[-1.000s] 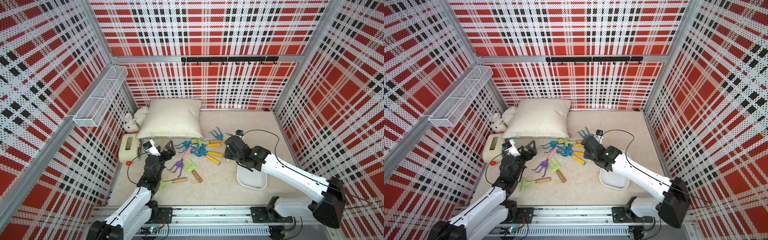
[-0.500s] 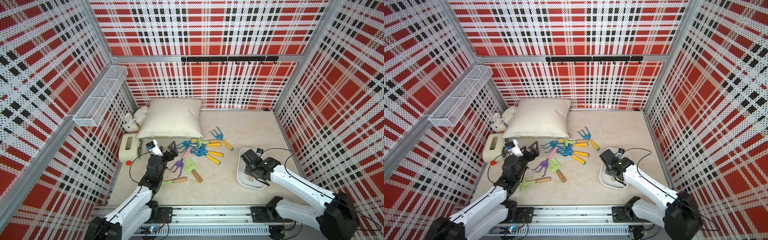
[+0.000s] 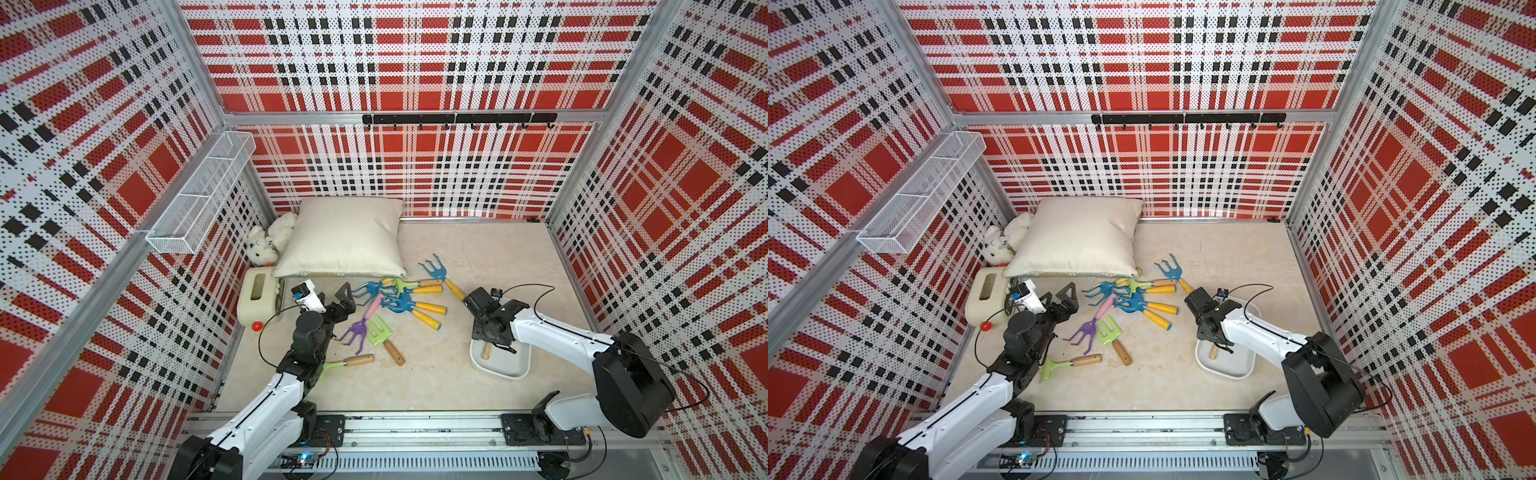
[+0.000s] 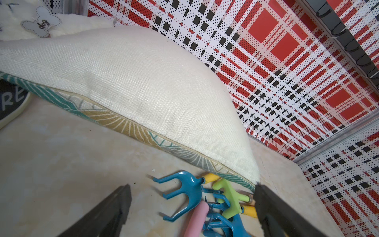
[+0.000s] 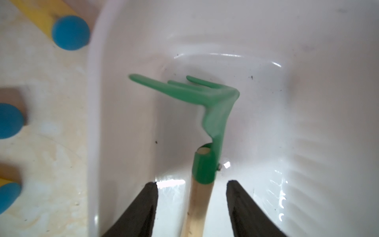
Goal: Put the rake into the storage box
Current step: Place the rake in the storage box, then pick up the rake at the center of the board.
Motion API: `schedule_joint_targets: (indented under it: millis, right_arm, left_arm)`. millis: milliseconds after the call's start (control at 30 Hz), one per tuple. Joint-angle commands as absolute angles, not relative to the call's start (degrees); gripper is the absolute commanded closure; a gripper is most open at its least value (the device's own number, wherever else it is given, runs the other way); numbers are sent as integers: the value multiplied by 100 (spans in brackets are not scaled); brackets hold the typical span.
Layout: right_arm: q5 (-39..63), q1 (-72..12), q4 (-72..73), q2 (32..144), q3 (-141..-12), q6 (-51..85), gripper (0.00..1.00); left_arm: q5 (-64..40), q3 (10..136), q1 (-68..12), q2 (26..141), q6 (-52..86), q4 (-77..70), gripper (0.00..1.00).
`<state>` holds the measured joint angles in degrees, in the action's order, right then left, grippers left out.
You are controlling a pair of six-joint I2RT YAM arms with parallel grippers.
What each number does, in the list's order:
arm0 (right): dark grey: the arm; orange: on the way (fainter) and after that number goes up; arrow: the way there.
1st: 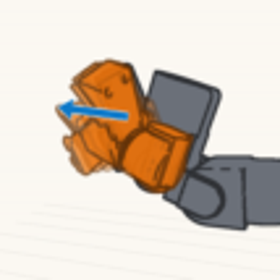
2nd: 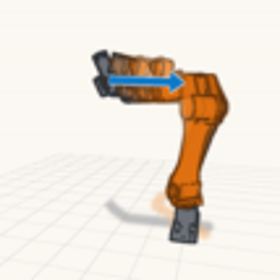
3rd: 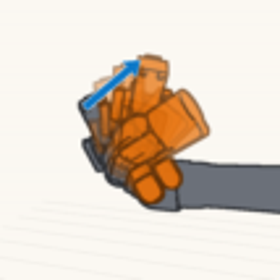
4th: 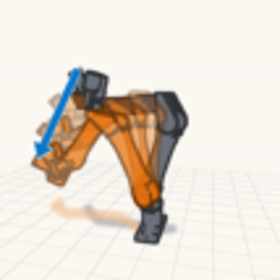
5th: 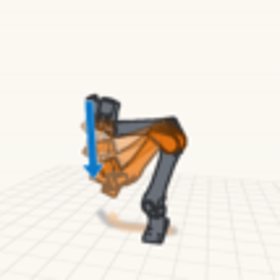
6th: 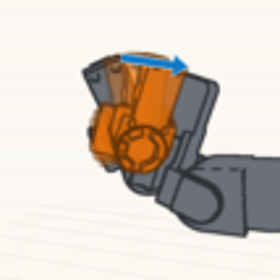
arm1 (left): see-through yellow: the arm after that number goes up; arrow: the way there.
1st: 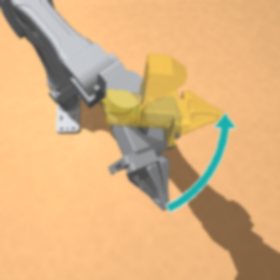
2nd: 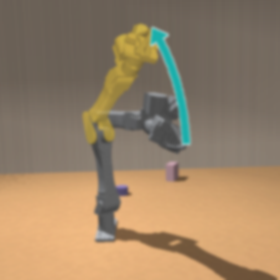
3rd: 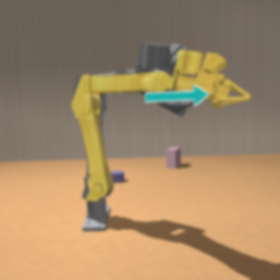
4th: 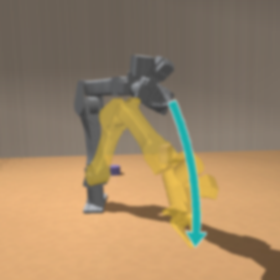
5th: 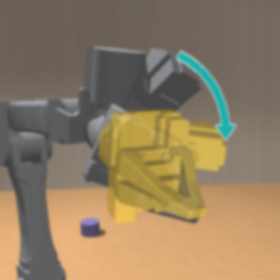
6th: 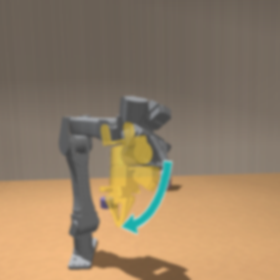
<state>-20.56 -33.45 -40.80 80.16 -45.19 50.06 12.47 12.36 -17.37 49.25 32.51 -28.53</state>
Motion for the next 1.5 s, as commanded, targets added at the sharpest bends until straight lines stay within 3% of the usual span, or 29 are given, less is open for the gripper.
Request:
schedule_joint_targets:
  millis: [0,233,567,733,900,1067,1233,1467]
  right_arm:
    - [-2247,-3248,-4172,7629,-4549,4956,38]
    - [-2121,-3032,-4025,7128,-4145,4942,45]
    - [-1215,-2663,-2894,7696,-3990,4317,52]
    - [-1885,-2696,-3265,7497,-4349,4434,54]
    - [-2194,-3169,-3691,6600,-4713,4376,45]
    - [-1353,-4063,-3102,6522,-4885,4023,30]
    - [-791,-4965,-2577,7319,-5164,3642,26]
    - [-1143,-6047,-2876,9131,-6224,3415,29]
  left_arm:
    - [1283,1413,-1767,4854,3148,-2830,1]
    - [1151,1424,-1767,4856,3155,-2821,1]
    - [888,1463,-1731,5106,3182,-2865,1]
    - [974,1472,-1730,5253,3146,-2865,1]
    - [1056,1533,-1689,5481,3181,-2856,1]
    - [974,1624,-1530,5803,3323,-2856,1]
    - [739,1618,-1172,5924,3445,-2856,1]
    - [732,1582,-1097,5854,3461,-2861,1]
